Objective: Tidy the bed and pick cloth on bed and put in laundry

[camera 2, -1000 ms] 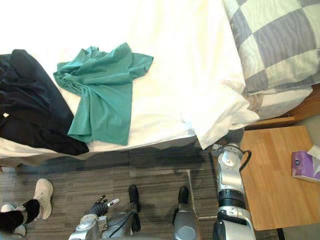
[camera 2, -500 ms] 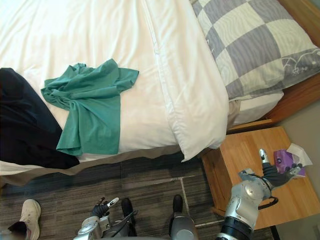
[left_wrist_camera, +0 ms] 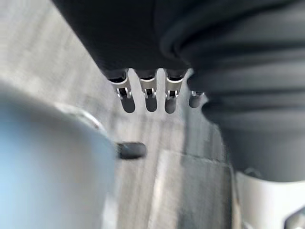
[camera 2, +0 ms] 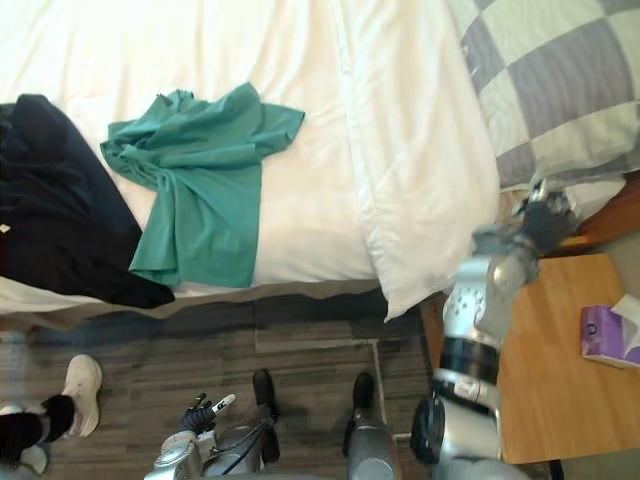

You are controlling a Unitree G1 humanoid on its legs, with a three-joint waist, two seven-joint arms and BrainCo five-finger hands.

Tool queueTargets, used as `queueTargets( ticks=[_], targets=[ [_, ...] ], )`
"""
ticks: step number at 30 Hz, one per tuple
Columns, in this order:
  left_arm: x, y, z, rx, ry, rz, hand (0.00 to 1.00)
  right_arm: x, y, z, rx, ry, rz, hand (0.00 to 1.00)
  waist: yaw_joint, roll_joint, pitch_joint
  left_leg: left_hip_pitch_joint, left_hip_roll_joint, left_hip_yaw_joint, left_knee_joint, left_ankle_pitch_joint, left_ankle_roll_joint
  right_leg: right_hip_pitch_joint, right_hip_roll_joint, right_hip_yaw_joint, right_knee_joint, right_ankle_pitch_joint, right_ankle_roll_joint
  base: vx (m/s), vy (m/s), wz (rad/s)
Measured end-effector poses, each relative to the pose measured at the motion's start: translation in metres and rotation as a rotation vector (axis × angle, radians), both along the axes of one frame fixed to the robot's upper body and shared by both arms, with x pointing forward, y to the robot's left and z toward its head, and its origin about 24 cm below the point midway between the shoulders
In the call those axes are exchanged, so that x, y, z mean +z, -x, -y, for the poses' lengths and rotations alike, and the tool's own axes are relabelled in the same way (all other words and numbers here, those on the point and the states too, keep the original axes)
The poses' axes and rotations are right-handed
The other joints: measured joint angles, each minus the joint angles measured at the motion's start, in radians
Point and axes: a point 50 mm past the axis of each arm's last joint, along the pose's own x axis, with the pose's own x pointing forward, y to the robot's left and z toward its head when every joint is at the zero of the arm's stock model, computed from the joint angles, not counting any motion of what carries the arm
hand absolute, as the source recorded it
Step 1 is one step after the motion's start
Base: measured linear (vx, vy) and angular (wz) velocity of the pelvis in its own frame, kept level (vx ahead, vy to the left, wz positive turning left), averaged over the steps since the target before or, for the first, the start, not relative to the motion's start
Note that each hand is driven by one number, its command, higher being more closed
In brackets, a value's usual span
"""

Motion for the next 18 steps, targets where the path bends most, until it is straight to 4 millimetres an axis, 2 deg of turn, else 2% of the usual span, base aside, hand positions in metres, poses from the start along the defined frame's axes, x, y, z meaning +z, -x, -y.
queueTargets(
  ticks=[1,4,8,9,11,12,15,16,18],
  targets=[
    [0.002,-0.003,-0.001,0.005,-0.003,0.018,0.00,0.014,-0.003,0.001,0.011,-0.015,0.058,1.00,-0.003,0.008,0.017,-0.022,-0.004,-0.010,0.000,0.008,0.003,-0.028,-0.005,-0.003,0.021,-0.004,-0.002,-0.07,0.019,0.16],
    [0.006,-0.010,-0.003,0.006,-0.004,0.060,0.00,0.038,-0.005,0.005,0.013,-0.028,0.138,1.00,0.001,0.023,0.062,-0.065,-0.021,-0.022,0.001,0.024,0.013,-0.105,-0.030,-0.004,0.110,-0.035,-0.002,-0.04,0.028,0.17],
    [0.010,-0.018,-0.005,-0.027,-0.025,0.081,0.00,0.050,-0.002,0.010,-0.005,-0.035,0.189,1.00,0.010,0.032,0.079,-0.149,-0.046,-0.043,0.002,0.045,0.021,-0.243,-0.074,0.003,0.253,-0.090,0.001,-0.03,-0.005,0.29],
    [0.013,-0.025,-0.004,-0.022,-0.019,0.100,0.00,0.053,0.001,0.011,-0.013,-0.041,0.206,1.00,0.024,0.032,0.095,-0.174,-0.059,-0.044,0.002,0.056,0.023,-0.294,-0.090,0.019,0.309,-0.112,0.001,-0.03,-0.033,0.21],
    [0.016,-0.034,0.000,-0.017,-0.004,0.124,0.00,0.054,0.003,0.013,-0.023,-0.051,0.218,1.00,0.027,0.036,0.100,-0.229,-0.072,-0.048,0.022,0.058,0.024,-0.357,-0.114,0.021,0.371,-0.138,0.000,-0.05,-0.047,0.49],
    [0.021,-0.046,0.005,-0.023,0.008,0.162,0.00,0.057,0.008,0.013,-0.031,-0.058,0.245,1.00,0.027,0.043,0.122,-0.277,-0.079,-0.067,0.064,0.054,0.025,-0.391,-0.130,0.021,0.411,-0.155,-0.001,-0.05,-0.049,0.59],
    [0.036,-0.070,0.015,-0.035,0.027,0.249,0.00,0.063,0.014,0.014,-0.040,-0.054,0.286,1.00,0.032,0.043,0.151,-0.397,-0.081,-0.091,0.186,0.009,0.028,-0.474,-0.155,0.024,0.487,-0.178,-0.005,-0.09,-0.044,0.43],
    [0.038,-0.074,0.016,-0.033,0.032,0.263,0.00,0.063,0.015,0.016,-0.046,-0.055,0.293,1.00,0.031,0.043,0.157,-0.413,-0.081,-0.093,0.208,0.002,0.031,-0.483,-0.157,0.025,0.499,-0.182,-0.005,-0.09,-0.047,0.32],
    [0.048,-0.085,0.015,-0.008,0.035,0.328,0.00,0.062,0.020,0.022,-0.061,-0.065,0.338,1.00,0.030,0.041,0.183,-0.480,-0.078,-0.098,0.343,-0.061,0.037,-0.513,-0.170,0.038,0.565,-0.212,-0.005,-0.09,-0.038,0.16]
  ],
)
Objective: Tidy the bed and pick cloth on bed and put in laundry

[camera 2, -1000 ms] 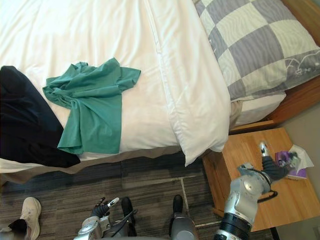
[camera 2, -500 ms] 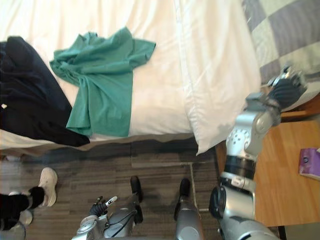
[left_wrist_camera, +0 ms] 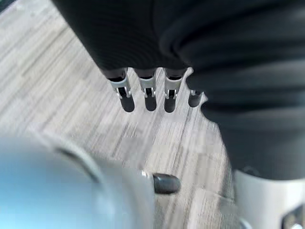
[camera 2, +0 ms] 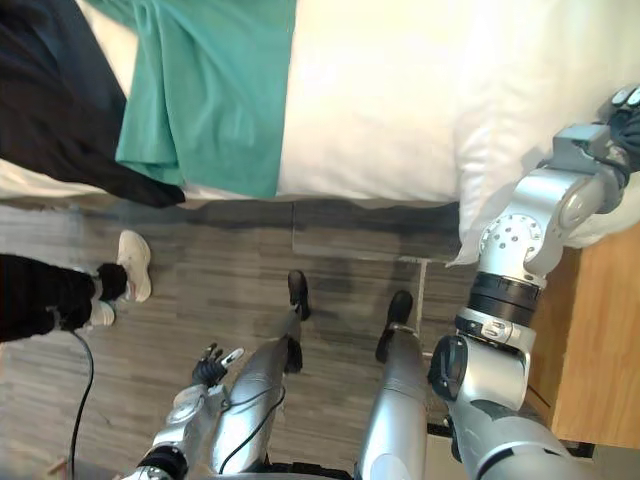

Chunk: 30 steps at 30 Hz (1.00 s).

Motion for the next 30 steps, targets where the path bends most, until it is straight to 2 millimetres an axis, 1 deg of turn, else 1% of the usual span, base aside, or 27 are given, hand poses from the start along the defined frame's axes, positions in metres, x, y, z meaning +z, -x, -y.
queueTargets(
  ticks=[1,2,3,4,5,6,7,8,9,10,11,12,13,14,15,16,18,19,20,21,22,23,24,25,27,29,30],
  targets=[
    [0.001,-0.001,0.000,0.008,0.004,0.010,0.00,-0.003,0.000,0.001,-0.002,-0.003,-0.004,1.00,0.000,0.000,0.000,-0.018,0.002,0.000,0.032,-0.015,0.001,-0.009,0.000,0.009,0.014,-0.007,0.002,-0.09,-0.016,-0.01],
    [0.004,-0.004,-0.002,0.040,0.023,0.031,0.00,-0.006,-0.002,0.002,0.018,-0.020,0.010,1.00,0.001,0.000,0.000,-0.059,0.009,0.001,0.109,-0.050,0.003,-0.034,0.001,0.019,0.048,-0.019,0.002,-0.09,-0.003,-0.09],
    [0.006,-0.008,-0.004,0.065,0.036,0.046,0.00,-0.016,-0.006,0.002,0.048,-0.055,0.009,1.00,0.000,-0.001,0.001,-0.097,0.018,-0.001,0.180,-0.083,0.005,-0.055,0.003,0.028,0.081,-0.034,0.010,-0.08,-0.001,-0.11],
    [0.007,-0.009,-0.005,0.073,0.037,0.050,0.00,-0.022,-0.007,0.004,0.052,-0.074,0.001,1.00,0.000,-0.001,0.000,-0.107,0.020,-0.002,0.199,-0.092,0.007,-0.062,0.003,0.031,0.093,-0.038,0.011,-0.07,-0.003,-0.08],
    [0.008,-0.010,-0.007,0.085,0.041,0.054,0.00,-0.045,-0.012,0.007,0.079,-0.153,-0.035,1.00,-0.002,-0.004,0.002,-0.126,0.026,-0.003,0.243,-0.116,0.007,-0.072,0.005,0.036,0.111,-0.052,0.019,-0.05,-0.014,-0.12],
    [0.008,-0.010,-0.011,0.117,0.050,0.055,0.00,-0.085,-0.019,0.007,0.111,-0.258,-0.125,1.00,-0.002,-0.005,0.002,-0.139,0.037,-0.006,0.284,-0.132,0.008,-0.072,0.014,0.038,0.125,-0.057,0.019,-0.04,-0.017,-0.13],
    [0.008,-0.009,-0.012,0.126,0.054,0.055,0.00,-0.103,-0.021,0.006,0.123,-0.303,-0.166,1.00,-0.001,-0.006,0.002,-0.140,0.039,-0.006,0.294,-0.139,0.004,-0.072,0.018,0.039,0.129,-0.059,0.019,-0.02,-0.020,-0.15],
    [0.008,-0.009,-0.013,0.143,0.064,0.054,0.00,-0.146,-0.023,-0.004,0.162,-0.419,-0.259,1.00,-0.001,-0.008,0.003,-0.141,0.042,-0.004,0.306,-0.145,0.003,-0.072,0.021,0.043,0.134,-0.060,0.018,-0.01,-0.022,-0.12],
    [0.007,-0.009,-0.013,0.161,0.075,0.052,0.00,-0.180,-0.020,-0.013,0.184,-0.496,-0.343,1.00,-0.002,-0.008,0.003,-0.141,0.045,-0.002,0.311,-0.144,0.006,-0.071,0.025,0.045,0.133,-0.059,0.016,0.00,-0.025,-0.13],
    [0.006,-0.008,-0.014,0.177,0.084,0.048,0.00,-0.216,-0.013,-0.026,0.200,-0.585,-0.427,1.00,-0.004,-0.009,0.004,-0.139,0.049,-0.001,0.316,-0.147,0.007,-0.068,0.028,0.046,0.132,-0.057,0.012,0.02,-0.035,-0.16],
    [0.006,-0.008,-0.014,0.187,0.091,0.043,0.00,-0.250,-0.003,-0.042,0.217,-0.681,-0.512,1.00,-0.004,-0.015,0.008,-0.124,0.055,0.004,0.317,-0.152,0.006,-0.055,0.033,0.050,0.126,-0.055,0.010,0.04,-0.049,-0.24],
    [0.004,-0.006,-0.016,0.196,0.096,0.029,0.00,-0.283,0.012,-0.058,0.229,-0.779,-0.590,1.00,-0.004,-0.021,0.013,-0.095,0.063,0.009,0.316,-0.159,0.005,-0.022,0.037,0.052,0.111,-0.051,0.009,0.06,-0.062,-0.30],
    [0.001,-0.004,-0.017,0.206,0.101,0.013,0.00,-0.302,0.025,-0.067,0.227,-0.823,-0.644,1.00,-0.006,-0.024,0.015,-0.060,0.069,0.010,0.310,-0.165,0.003,0.019,0.043,0.048,0.090,-0.045,0.008,0.07,-0.057,-0.30],
    [-0.002,0.000,-0.017,0.222,0.113,-0.010,0.00,-0.323,0.042,-0.070,0.214,-0.844,-0.720,1.00,-0.010,-0.028,0.016,0.003,0.071,0.011,0.286,-0.166,0.003,0.090,0.048,0.038,0.049,-0.034,0.011,0.06,-0.033,-0.23],
    [-0.004,0.002,-0.017,0.227,0.120,-0.024,0.00,-0.331,0.050,-0.069,0.203,-0.849,-0.751,1.00,-0.010,-0.030,0.016,0.037,0.073,0.014,0.268,-0.168,0.003,0.130,0.054,0.037,0.020,-0.026,0.015,0.05,-0.015,-0.31],
    [-0.007,0.006,-0.018,0.242,0.126,-0.037,0.00,-0.339,0.061,-0.069,0.204,-0.814,-0.804,0.00,-0.009,-0.046,0.013,0.115,0.082,0.037,0.221,-0.173,0.003,0.209,0.065,0.034,-0.050,-0.003,0.018,0.06,-0.001,-0.33],
    [-0.009,0.010,-0.020,0.253,0.124,-0.046,0.00,-0.348,0.068,-0.074,0.231,-0.757,-0.879,0.00,-0.019,-0.066,0.009,0.180,0.097,0.067,0.179,-0.169,0.002,0.278,0.073,0.029,-0.115,0.018,0.025,0.07,-0.002,-0.22],
    [-0.010,0.012,-0.021,0.249,0.118,-0.056,0.00,-0.355,0.075,-0.079,0.264,-0.704,-0.960,0.00,-0.030,-0.077,0.005,0.220,0.102,0.085,0.151,-0.162,0.002,0.326,0.074,0.016,-0.157,0.033,0.023,0.10,-0.008,-0.02],
    [-0.012,0.014,-0.021,0.238,0.109,-0.068,0.00,-0.366,0.085,-0.086,0.301,-0.662,-1.049,0.00,-0.036,-0.092,-0.002,0.268,0.102,0.097,0.114,-0.153,0.002,0.380,0.074,0.007,-0.203,0.045,0.029,0.14,-0.006,-0.04],
    [-0.013,0.015,-0.019,0.204,0.093,-0.081,0.00,-0.379,0.098,-0.093,0.356,-0.609,-1.171,0.00,-0.035,-0.115,-0.014,0.324,0.099,0.115,0.069,-0.141,0.004,0.438,0.076,0.003,-0.258,0.066,0.033,0.14,0.005,-0.07],
    [-0.014,0.016,-0.019,0.196,0.087,-0.088,0.00,-0.384,0.104,-0.095,0.384,-0.572,-1.230,0.00,-0.034,-0.124,-0.023,0.349,0.095,0.119,0.047,-0.130,-0.003,0.465,0.075,-0.002,-0.286,0.076,0.036,0.20,0.024,-0.02],
    [-0.020,0.024,-0.017,0.152,0.060,-0.126,0.00,-0.397,0.124,-0.102,0.443,-0.499,-1.362,0.00,-0.036,-0.148,-0.073,0.410,0.077,0.129,-0.034,-0.103,0.002,0.530,0.073,-0.018,-0.361,0.104,0.043,0.18,0.024,0.01],
    [-0.022,0.029,-0.017,0.139,0.049,-0.144,0.00,-0.402,0.132,-0.104,0.464,-0.472,-1.410,0.00,-0.035,-0.157,-0.099,0.428,0.070,0.136,-0.065,-0.091,0.004,0.543,0.072,-0.018,-0.386,0.112,0.047,0.20,0.015,-0.04],
    [-0.029,0.041,-0.015,0.108,0.028,-0.186,0.00,-0.412,0.151,-0.108,0.510,-0.394,-1.528,0.00,-0.031,-0.179,-0.161,0.478,0.056,0.151,-0.143,-0.063,0.004,0.578,0.073,-0.018,-0.444,0.131,0.051,0.21,-0.008,-0.12],
    [-0.036,0.054,-0.014,0.068,0.002,-0.236,0.00,-0.421,0.171,-0.114,0.575,-0.298,-1.650,0.00,-0.033,-0.201,-0.220,0.560,0.037,0.160,-0.243,-0.031,0.002,0.630,0.073,-0.026,-0.485,0.137,0.053,0.23,-0.015,-0.08],
    [-0.039,0.060,-0.011,0.021,-0.019,-0.263,0.00,-0.427,0.183,-0.121,0.648,-0.187,-1.750,0.00,-0.037,-0.205,-0.250,0.616,0.036,0.160,-0.294,-0.016,-0.003,0.657,0.082,-0.046,-0.474,0.136,0.052,0.19,-0.025,-0.01],
    [-0.040,0.061,-0.011,0.001,-0.030,-0.267,0.00,-0.430,0.186,-0.124,0.690,-0.119,-1.792,0.00,-0.038,-0.201,-0.255,0.647,0.042,0.162,-0.309,-0.015,-0.005,0.667,0.089,-0.047,-0.449,0.135,0.051,0.13,-0.026,-0.04]
  ],
)
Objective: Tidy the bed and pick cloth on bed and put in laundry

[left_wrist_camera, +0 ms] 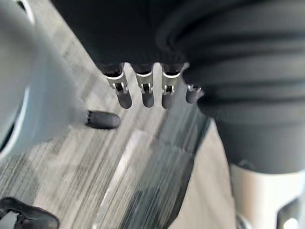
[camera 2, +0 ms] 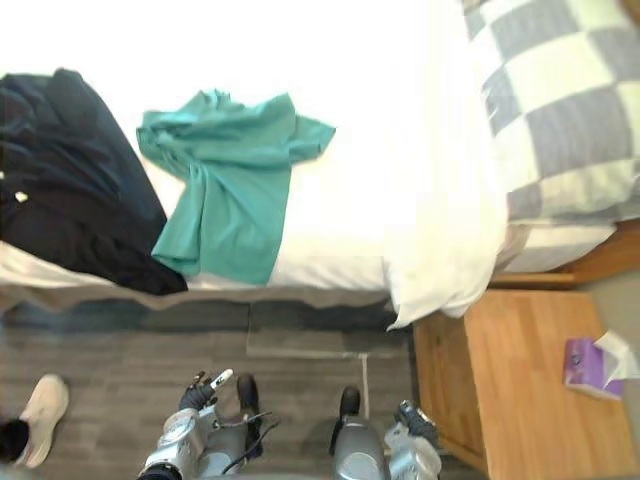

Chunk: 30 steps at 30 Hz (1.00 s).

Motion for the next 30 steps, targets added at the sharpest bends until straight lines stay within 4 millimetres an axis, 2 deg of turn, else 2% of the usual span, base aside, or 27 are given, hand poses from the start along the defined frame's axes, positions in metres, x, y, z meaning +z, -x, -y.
queueTargets(
  ticks=[3,5,7,10,14,16,17,18,19,20,21,22,23,24,25,26,27,28,29,30],
  targets=[
    [-0.005,0.012,-0.002,0.005,-0.004,-0.036,0.00,-0.004,0.005,-0.003,0.104,0.037,-0.048,0.00,0.001,0.001,-0.029,0.053,0.010,0.021,-0.023,-0.003,-0.010,0.026,0.012,-0.005,0.008,-0.006,-0.011,0.09,-0.031,-0.18],
    [-0.007,0.017,-0.002,0.002,-0.006,-0.054,0.00,-0.006,0.009,-0.005,0.142,0.038,-0.074,0.00,0.006,-0.006,-0.048,0.070,0.007,0.038,-0.031,-0.003,-0.015,0.055,0.016,-0.005,-0.045,-0.009,-0.014,0.05,-0.018,-0.29],
    [-0.008,0.021,-0.006,0.015,-0.020,-0.066,0.00,-0.007,0.008,-0.003,0.172,0.044,-0.089,0.00,0.005,-0.001,-0.054,0.072,0.002,0.050,-0.026,-0.006,-0.017,0.087,0.019,-0.003,-0.119,0.009,-0.010,0.03,0.006,-0.22],
    [-0.005,0.016,-0.018,0.041,-0.054,-0.055,0.00,-0.006,0.001,0.004,0.196,0.068,-0.083,0.00,-0.002,0.011,-0.015,-0.025,0.051,0.030,0.215,-0.114,-0.012,0.116,0.014,-0.024,-0.126,0.018,-0.008,-0.04,0.014,0.13],
    [-0.007,0.033,-0.033,0.070,-0.095,-0.094,0.00,-0.005,0.002,0.008,0.204,0.079,-0.088,0.00,0.000,0.014,-0.013,-0.050,0.068,0.033,0.226,-0.119,-0.012,0.082,0.013,-0.023,-0.104,0.002,-0.017,-0.07,0.015,0.00],
    [-0.009,0.041,-0.037,0.111,-0.098,-0.112,0.00,-0.005,0.005,0.010,0.181,0.079,-0.091,0.00,-0.008,0.002,-0.010,-0.081,0.078,0.039,0.288,-0.158,0.000,0.062,-0.006,-0.024,-0.079,-0.014,-0.023,-0.04,0.030,0.11],
    [-0.008,0.040,-0.036,0.154,-0.083,-0.094,0.00,-0.006,0.011,0.015,0.166,0.087,-0.106,0.00,-0.005,0.005,-0.013,-0.118,0.116,0.033,0.384,-0.189,0.007,0.059,-0.022,-0.024,-0.067,-0.019,-0.020,0.04,0.071,0.17],
    [-0.007,0.039,-0.036,0.155,-0.085,-0.087,0.00,-0.007,0.021,0.022,0.157,0.099,-0.133,0.00,-0.004,0.001,-0.016,-0.135,0.169,0.020,0.454,-0.204,0.002,0.058,-0.045,-0.027,-0.052,-0.019,0.000,0.06,0.093,0.16],
    [-0.008,0.039,-0.035,0.153,-0.084,-0.087,0.00,-0.008,0.027,0.027,0.154,0.108,-0.149,0.00,-0.005,0.012,-0.023,-0.139,0.205,0.003,0.470,-0.206,-0.002,0.057,-0.055,-0.029,-0.041,-0.017,0.021,0.09,0.188,0.14],
    [-0.009,0.042,-0.030,0.153,-0.076,-0.095,0.00,-0.009,0.037,0.034,0.147,0.122,-0.177,0.00,-0.004,0.038,-0.040,-0.138,0.249,-0.020,0.448,-0.190,-0.030,0.051,-0.064,-0.034,-0.032,-0.016,0.039,0.13,0.292,0.12],
    [-0.011,0.045,-0.021,0.153,-0.063,-0.103,0.00,-0.009,0.046,0.038,0.142,0.129,-0.201,0.00,-0.003,0.068,-0.059,-0.122,0.277,-0.040,0.375,-0.149,-0.094,0.048,-0.076,-0.037,-0.032,-0.008,0.068,0.17,0.357,0.11],
    [-0.012,0.045,-0.018,0.146,-0.062,-0.101,0.00,-0.010,0.049,0.038,0.137,0.125,-0.209,0.00,-0.001,0.075,-0.063,-0.108,0.266,-0.054,0.332,-0.136,-0.181,0.044,-0.099,-0.035,-0.033,0.000,0.090,0.19,0.456,0.09],
    [-0.009,0.042,-0.028,0.123,-0.100,-0.093,0.00,-0.012,0.049,0.029,0.113,0.093,-0.212,0.00,-0.001,0.025,-0.070,-0.107,0.201,-0.030,0.340,-0.129,-0.171,0.038,-0.164,-0.025,-0.049,0.037,0.110,0.14,0.446,-0.05],
    [-0.008,0.045,-0.036,0.108,-0.131,-0.105,0.00,-0.013,0.050,0.025,0.101,0.078,-0.215,0.00,0.004,0.006,-0.081,-0.115,0.183,-0.002,0.358,-0.158,-0.158,0.025,-0.190,-0.050,-0.066,0.117,0.073,0.11,0.532,-0.27],
    [-0.008,0.046,-0.038,0.111,-0.142,-0.110,0.00,-0.014,0.050,0.025,0.106,0.077,-0.217,0.00,0.009,0.011,-0.084,-0.113,0.183,0.022,0.366,-0.169,-0.146,0.014,-0.189,-0.075,-0.083,0.179,0.032,0.05,0.415,-0.50],
    [-0.009,0.051,-0.040,0.120,-0.154,-0.124,0.00,-0.013,0.044,0.023,0.124,0.076,-0.207,0.00,0.009,0.014,-0.094,-0.103,0.184,0.055,0.353,-0.171,-0.122,0.018,-0.185,-0.158,-0.114,0.246,-0.026,0.07,0.389,-0.59],
    [-0.010,0.054,-0.041,0.113,-0.159,-0.135,0.00,-0.013,0.038,0.021,0.134,0.077,-0.195,0.00,0.002,0.009,-0.098,-0.084,0.183,0.082,0.328,-0.163,-0.105,0.019,-0.178,-0.251,-0.091,0.240,-0.020,0.12,0.291,-0.75],
    [-0.010,0.052,-0.038,0.058,-0.174,-0.144,0.00,-0.012,0.032,0.019,0.144,0.076,-0.178,0.00,0.005,0.012,-0.098,-0.044,0.183,0.121,0.278,-0.140,-0.092,0.021,-0.117,-0.332,-0.034,0.189,-0.006,0.14,0.235,-0.64],
    [-0.010,0.051,-0.036,0.039,-0.177,-0.145,0.00,-0.011,0.028,0.017,0.147,0.073,-0.169,0.00,0.006,0.015,-0.097,-0.033,0.183,0.127,0.263,-0.132,-0.089,0.019,-0.090,-0.333,-0.028,0.167,-0.009,0.12,0.173,-0.65],
    [-0.010,0.048,-0.032,0.000,-0.185,-0.144,0.00,-0.011,0.022,0.012,0.152,0.062,-0.151,0.00,0.001,0.019,-0.099,-0.021,0.178,0.140,0.236,-0.114,-0.081,0.017,-0.035,-0.318,-0.018,0.117,-0.013,0.06,0.108,-0.39]
  ],
)
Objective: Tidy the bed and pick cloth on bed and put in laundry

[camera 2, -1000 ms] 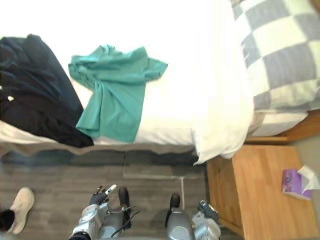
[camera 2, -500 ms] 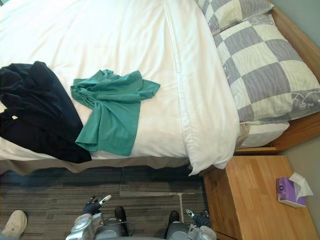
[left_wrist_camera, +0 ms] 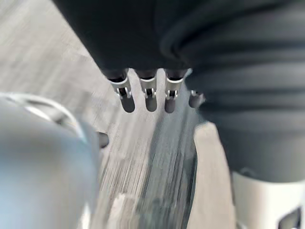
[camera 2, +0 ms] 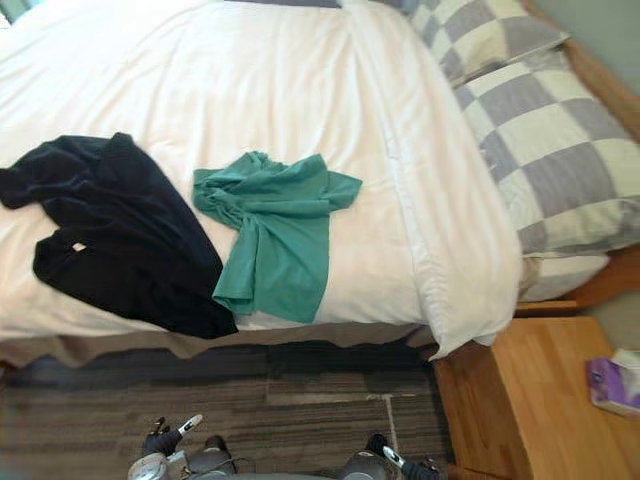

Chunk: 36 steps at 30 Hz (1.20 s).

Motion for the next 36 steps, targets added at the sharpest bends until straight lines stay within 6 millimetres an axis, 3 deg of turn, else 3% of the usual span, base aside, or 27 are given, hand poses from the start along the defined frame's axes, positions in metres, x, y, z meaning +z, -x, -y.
queueTargets(
  ticks=[1,2,3,7,8,12,13,15,16,19,21,22,23,24,25,26,27,28,29,30,31,32,33,34,35,36],
  targets=[
    [0.001,-0.006,0.006,-0.047,-0.001,0.003,0.00,0.000,-0.005,-0.008,0.006,-0.019,0.017,0.00,-0.007,0.005,0.001,0.005,-0.009,0.004,-0.023,0.014,0.003,0.001,0.067,0.049,0.000,-0.066,-0.004,0.02,0.075,-0.26],
    [0.001,-0.009,0.010,-0.079,-0.003,0.005,0.00,0.001,-0.007,-0.010,0.017,-0.019,0.028,0.00,-0.012,0.005,0.001,0.005,-0.023,0.002,-0.031,0.018,0.002,0.007,0.101,0.087,-0.009,-0.108,-0.014,0.00,0.000,0.00],
    [0.001,-0.013,0.015,-0.119,-0.004,0.004,0.00,0.002,-0.009,-0.009,0.028,-0.013,0.038,0.00,-0.022,0.003,0.002,0.010,-0.047,-0.005,-0.038,0.019,0.001,0.031,0.111,0.117,-0.040,-0.142,-0.040,-0.01,-0.018,0.13],
    [-0.001,-0.018,0.033,-0.172,0.034,-0.002,0.00,0.005,-0.012,0.000,0.042,0.017,0.050,0.00,-0.023,0.044,0.031,0.069,-0.074,-0.085,-0.125,0.047,0.022,0.087,0.119,0.143,-0.074,-0.155,-0.048,-0.04,-0.009,0.08],
    [-0.001,-0.018,0.038,-0.173,0.054,0.001,0.00,0.006,-0.017,0.006,0.062,0.032,0.057,0.00,-0.014,0.067,0.043,0.065,-0.077,-0.103,-0.125,0.048,0.022,0.087,0.113,0.142,-0.072,-0.157,-0.052,-0.09,0.028,0.15],
    [0.010,-0.039,0.037,-0.133,0.066,0.104,0.00,0.015,-0.041,0.018,0.157,0.096,0.095,0.00,-0.023,0.087,0.126,-0.111,-0.076,-0.133,0.154,0.044,0.003,0.006,0.027,0.130,0.052,-0.194,-0.044,-0.14,0.081,0.26],
    [0.010,-0.039,0.035,-0.119,0.066,0.110,0.00,0.015,-0.042,0.019,0.152,0.101,0.097,0.00,-0.020,0.075,0.136,-0.120,-0.074,-0.119,0.166,0.042,0.006,-0.006,0.014,0.131,0.059,-0.194,-0.043,-0.10,0.132,-0.04],
    [0.008,-0.033,0.025,-0.066,0.060,0.098,0.00,0.016,-0.043,0.019,0.139,0.108,0.101,0.00,-0.022,0.074,0.141,-0.122,-0.054,-0.097,0.206,-0.034,0.059,-0.024,-0.001,0.148,0.080,-0.193,-0.036,-0.07,0.165,-0.26],
    [0.007,-0.029,0.023,-0.058,0.056,0.089,0.00,0.016,-0.041,0.020,0.127,0.108,0.098,0.00,-0.026,0.073,0.141,-0.124,-0.035,-0.103,0.223,-0.057,0.064,-0.030,-0.008,0.157,0.091,-0.192,-0.028,-0.03,0.205,-0.24],
    [0.007,-0.025,0.011,0.007,0.054,0.092,0.00,0.014,-0.029,0.031,0.067,0.130,0.063,0.00,-0.054,0.059,0.147,-0.154,0.064,-0.161,0.256,-0.074,0.080,-0.064,-0.094,0.169,0.145,-0.202,0.025,0.01,0.330,0.22],
    [0.009,-0.023,0.003,0.035,0.038,0.096,0.00,0.009,-0.009,0.032,0.055,0.132,0.015,0.00,-0.052,0.046,0.147,-0.156,0.137,-0.198,0.210,-0.059,0.087,-0.073,-0.176,0.184,0.175,-0.200,0.083,0.10,0.497,0.37],
    [0.007,-0.017,0.002,0.051,0.030,0.086,0.00,0.008,0.000,0.034,0.041,0.133,0.001,0.00,-0.053,0.045,0.135,-0.156,0.164,-0.212,0.182,-0.040,0.076,-0.071,-0.216,0.192,0.175,-0.190,0.133,0.15,0.589,0.28],
    [0.007,-0.013,0.003,0.063,0.027,0.084,0.00,0.008,0.006,0.034,0.039,0.135,-0.008,0.00,-0.048,0.054,0.122,-0.156,0.181,-0.221,0.157,-0.021,0.080,-0.069,-0.236,0.199,0.171,-0.179,0.156,0.19,0.675,0.25],
    [0.003,-0.005,0.009,0.076,0.040,0.062,0.00,0.008,0.013,0.039,0.028,0.146,-0.021,0.00,-0.047,0.081,0.091,-0.152,0.189,-0.241,0.117,0.019,0.063,-0.065,-0.250,0.212,0.151,-0.164,0.162,0.22,0.771,0.27],
    [0.005,-0.007,0.001,0.103,0.021,0.078,0.00,0.003,0.013,0.026,0.015,0.108,-0.038,0.00,-0.040,0.030,0.079,-0.170,0.134,-0.231,0.178,-0.030,-0.112,-0.033,-0.309,0.236,0.085,-0.120,0.157,0.29,0.880,0.36],
    [0.008,-0.010,-0.009,0.102,-0.011,0.083,0.00,0.000,0.020,0.019,0.002,0.085,-0.058,0.00,-0.045,0.000,0.065,-0.196,0.094,-0.218,0.231,-0.058,-0.113,-0.003,-0.322,0.250,0.011,-0.058,0.137,0.31,0.855,0.20],
    [0.009,-0.008,-0.018,0.112,-0.037,0.074,0.00,-0.002,0.023,0.011,0.005,0.061,-0.066,0.00,-0.033,-0.035,0.038,-0.226,0.086,-0.215,0.325,-0.119,-0.111,0.030,-0.330,0.262,-0.083,0.089,0.113,0.29,0.807,-0.19],
    [0.008,-0.004,-0.023,0.133,-0.048,0.056,0.00,-0.003,0.021,0.002,0.026,0.044,-0.065,0.00,-0.018,-0.034,0.032,-0.223,0.086,-0.185,0.378,-0.174,-0.092,0.055,-0.332,0.263,-0.174,0.279,0.102,0.22,0.693,-0.44],
    [0.008,-0.004,-0.023,0.131,-0.050,0.053,0.00,-0.002,0.018,0.005,0.041,0.053,-0.060,0.00,-0.015,-0.035,0.027,-0.217,0.086,-0.169,0.385,-0.186,-0.081,0.050,-0.334,0.254,-0.188,0.331,0.081,0.17,0.521,-0.61],
    [0.006,-0.003,-0.021,0.118,-0.044,0.034,0.00,-0.001,0.009,0.006,0.088,0.069,-0.047,0.00,-0.023,-0.035,0.026,-0.177,0.085,-0.123,0.368,-0.200,-0.053,0.000,-0.327,0.200,-0.075,0.275,-0.003,0.21,0.365,-0.56],
    [0.004,0.000,-0.018,0.112,-0.036,0.019,0.00,0.000,0.006,0.007,0.113,0.079,-0.044,0.00,-0.024,-0.034,0.027,-0.141,0.073,-0.098,0.333,-0.198,-0.045,-0.028,-0.311,0.165,0.009,0.193,-0.025,0.27,0.337,-0.78],
    [0.000,0.005,-0.015,0.109,-0.025,-0.009,0.00,0.003,-0.006,0.007,0.169,0.099,-0.021,0.00,-0.027,-0.009,0.026,-0.077,0.072,-0.059,0.260,-0.186,-0.029,-0.053,-0.232,0.122,0.102,0.062,0.013,0.30,0.334,-0.84],
    [-0.003,0.010,-0.012,0.098,-0.009,-0.040,0.00,0.005,-0.011,0.012,0.212,0.124,-0.014,0.00,-0.032,0.022,0.026,-0.024,0.079,-0.027,0.184,-0.154,-0.016,-0.074,-0.129,0.125,0.156,-0.035,0.007,0.23,0.234,-0.79],
    [-0.004,0.012,-0.011,0.088,0.000,-0.051,0.00,0.008,-0.017,0.013,0.238,0.137,0.006,0.00,-0.040,0.043,0.028,0.009,0.080,-0.010,0.129,-0.120,-0.004,-0.081,-0.049,0.131,0.172,-0.089,-0.004,0.20,0.177,-0.53],
    [-0.005,0.014,-0.011,0.078,0.013,-0.055,0.00,0.013,-0.029,0.011,0.267,0.148,0.049,0.00,-0.059,0.065,0.029,0.042,0.076,0.013,0.054,-0.069,0.010,-0.067,0.067,0.134,0.105,-0.138,-0.019,0.18,0.102,-0.35],
    [-0.006,0.015,-0.011,0.075,0.020,-0.063,0.00,0.014,-0.034,0.003,0.304,0.141,0.068,0.00,-0.062,0.062,0.028,0.068,0.046,0.031,0.024,-0.043,0.014,-0.018,0.117,0.117,0.001,-0.139,-0.029,0.19,0.105,-0.43]
  ],
)
